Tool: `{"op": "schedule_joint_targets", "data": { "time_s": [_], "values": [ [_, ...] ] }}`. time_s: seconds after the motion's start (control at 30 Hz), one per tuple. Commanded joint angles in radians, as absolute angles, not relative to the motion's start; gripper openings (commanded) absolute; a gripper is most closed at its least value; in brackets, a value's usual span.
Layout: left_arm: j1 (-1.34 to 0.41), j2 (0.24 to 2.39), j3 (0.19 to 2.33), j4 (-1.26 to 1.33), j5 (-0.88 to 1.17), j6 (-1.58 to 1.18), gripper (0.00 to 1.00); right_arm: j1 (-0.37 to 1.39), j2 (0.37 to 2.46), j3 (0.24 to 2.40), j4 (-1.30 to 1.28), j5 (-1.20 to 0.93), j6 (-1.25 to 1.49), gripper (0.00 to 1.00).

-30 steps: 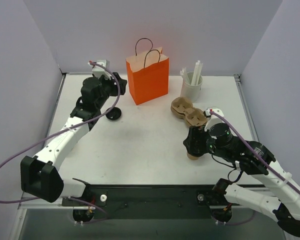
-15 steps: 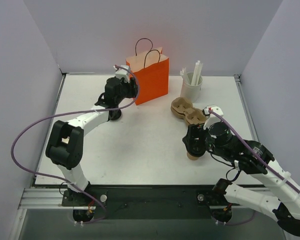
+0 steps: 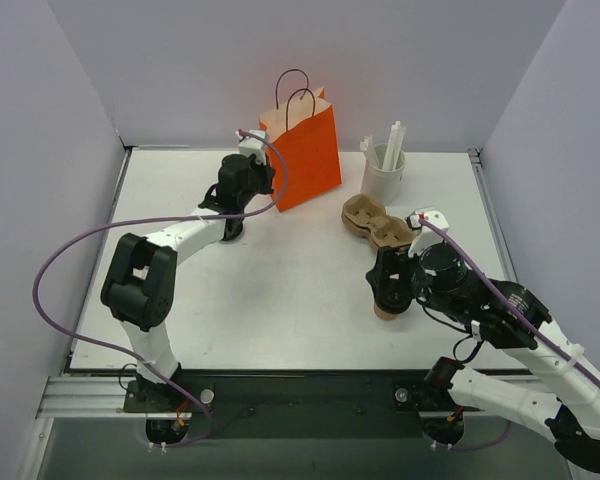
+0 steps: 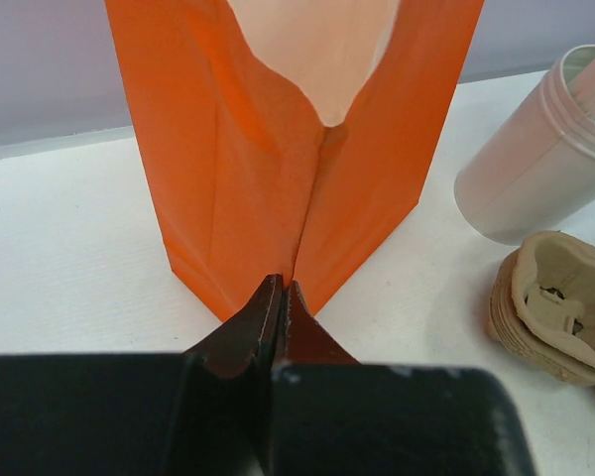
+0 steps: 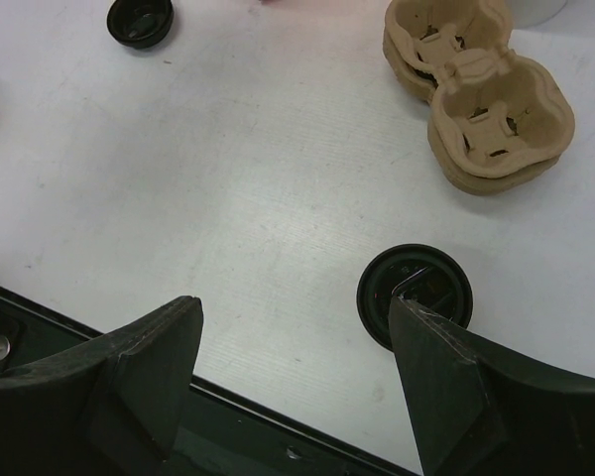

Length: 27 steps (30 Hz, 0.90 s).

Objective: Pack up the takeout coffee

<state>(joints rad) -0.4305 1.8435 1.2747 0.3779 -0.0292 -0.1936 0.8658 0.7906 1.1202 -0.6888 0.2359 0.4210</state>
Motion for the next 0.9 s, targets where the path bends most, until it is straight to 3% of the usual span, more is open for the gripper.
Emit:
{"op": "schedule_joint_targets", "data": {
  "time_s": [0.0, 0.2, 0.43, 0.67, 0.77, 0.8, 0.87],
  "values": [
    [-0.460, 1.718, 1.243, 0.397, -0.023, -0.175, 0.00, 0.871, 0.776, 1.146, -0.664, 0.279, 0.407, 0.77],
    [-0.526, 1.543, 1.088, 0.304, -0.116, -0.186, 0.00, 0.870, 0.764, 1.135, -0.661, 0.284, 0.405, 0.77],
    [-0.685, 1.203, 0.863, 0.137, -0.397, -0.299, 0.00, 0.870, 0.750, 1.121, -0.655, 0.278, 0.419, 0.77],
    [-0.977, 0.990, 0.697, -0.150, -0.638, -0.555, 0.00, 0.865, 0.733, 1.077, -0.653, 0.322, 0.478, 0.77],
    [-1.132, 0.925, 0.637, -0.152, -0.660, -0.626, 0.17, 0.864, 0.745, 1.072, -0.647, 0.298, 0.541, 0.77],
    [-1.167, 0.911, 0.635, -0.152, -0.643, -0.629, 0.34, 0.867, 0.749, 1.074, -0.644, 0.285, 0.555, 0.77],
    [-1.169, 0.879, 0.656, -0.202, -0.602, -0.617, 0.42, 0.867, 0.758, 1.068, -0.638, 0.258, 0.587, 0.77]
  ]
}}
